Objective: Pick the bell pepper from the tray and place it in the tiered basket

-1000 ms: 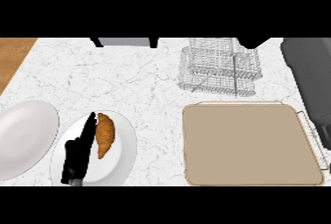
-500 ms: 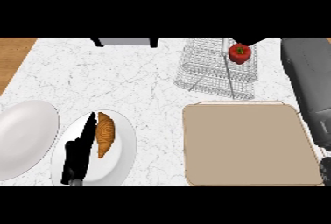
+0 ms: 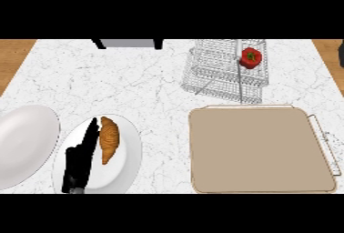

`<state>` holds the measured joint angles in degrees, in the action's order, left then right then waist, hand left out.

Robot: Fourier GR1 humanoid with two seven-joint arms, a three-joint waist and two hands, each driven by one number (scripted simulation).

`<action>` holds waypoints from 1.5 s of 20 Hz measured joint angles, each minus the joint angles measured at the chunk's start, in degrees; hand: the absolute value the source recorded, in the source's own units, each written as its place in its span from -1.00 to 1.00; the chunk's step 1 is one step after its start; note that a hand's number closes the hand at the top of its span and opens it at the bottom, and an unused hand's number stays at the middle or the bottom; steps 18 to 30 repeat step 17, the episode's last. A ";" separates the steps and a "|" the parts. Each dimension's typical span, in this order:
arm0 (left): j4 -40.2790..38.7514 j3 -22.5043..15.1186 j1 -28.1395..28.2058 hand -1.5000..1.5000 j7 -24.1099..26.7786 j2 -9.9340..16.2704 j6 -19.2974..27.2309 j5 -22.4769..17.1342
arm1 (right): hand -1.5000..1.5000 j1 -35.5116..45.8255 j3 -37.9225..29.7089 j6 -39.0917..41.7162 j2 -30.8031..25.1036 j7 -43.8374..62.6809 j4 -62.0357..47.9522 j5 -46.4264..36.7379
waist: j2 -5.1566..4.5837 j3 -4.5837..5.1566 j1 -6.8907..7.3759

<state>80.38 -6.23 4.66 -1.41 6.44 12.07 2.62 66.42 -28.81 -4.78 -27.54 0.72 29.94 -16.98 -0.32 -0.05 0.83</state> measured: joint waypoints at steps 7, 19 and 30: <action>0.28 0.92 0.17 0.00 0.11 0.42 -0.28 -0.37 | -1.00 -5.13 -6.08 4.19 -12.59 0.08 -2.27 4.21 | 0.01 0.00 -0.42; 0.52 0.31 -0.63 0.00 -0.66 -0.62 0.08 0.23 | -1.00 -17.16 -13.20 23.81 -31.16 -7.67 -10.59 10.23 | -0.31 -0.16 -0.17; 0.52 0.31 -0.63 0.00 -0.66 -0.62 0.08 0.23 | -1.00 -17.16 -13.20 23.81 -31.16 -7.67 -10.59 10.23 | -0.31 -0.16 -0.17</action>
